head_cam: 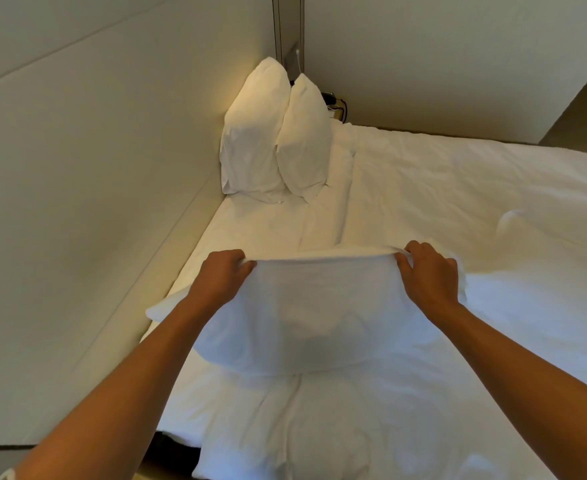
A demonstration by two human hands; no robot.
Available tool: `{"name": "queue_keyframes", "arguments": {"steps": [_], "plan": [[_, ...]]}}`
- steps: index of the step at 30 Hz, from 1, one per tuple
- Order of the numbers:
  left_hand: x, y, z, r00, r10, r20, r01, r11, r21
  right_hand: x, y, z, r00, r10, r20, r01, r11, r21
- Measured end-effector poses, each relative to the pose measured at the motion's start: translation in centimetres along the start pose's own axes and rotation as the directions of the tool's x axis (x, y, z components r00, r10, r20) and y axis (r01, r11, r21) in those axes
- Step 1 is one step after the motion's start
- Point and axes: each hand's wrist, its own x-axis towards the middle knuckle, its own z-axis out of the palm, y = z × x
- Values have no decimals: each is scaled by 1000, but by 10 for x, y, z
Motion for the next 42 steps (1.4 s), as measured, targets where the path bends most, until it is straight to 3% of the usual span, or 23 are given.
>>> {"name": "queue_keyframes", "arguments": {"steps": [5,11,20,31,36,42], "plan": [[9,5,0,996,-41,77,30,990,139,21,17,12,999,-15,-42,17,999,31],[18,11,12,992,-117,47,104,968,231,45,36,31,998,-48,-51,54,990,127],[39,16,25,986,-155,59,151,986,72,74,42,42,998,-66,9,63,981,183],[70,-7,21,986,-162,47,159,986,51,95,28,50,990,-17,141,-42,914,404],[80,-20,10,989,-139,-43,139,990,13,106,5,43,997,-25,78,-16,872,489],[84,-31,-4,990,-112,-85,108,993,-46,123,-24,30,999,9,53,-33,883,468]]}}
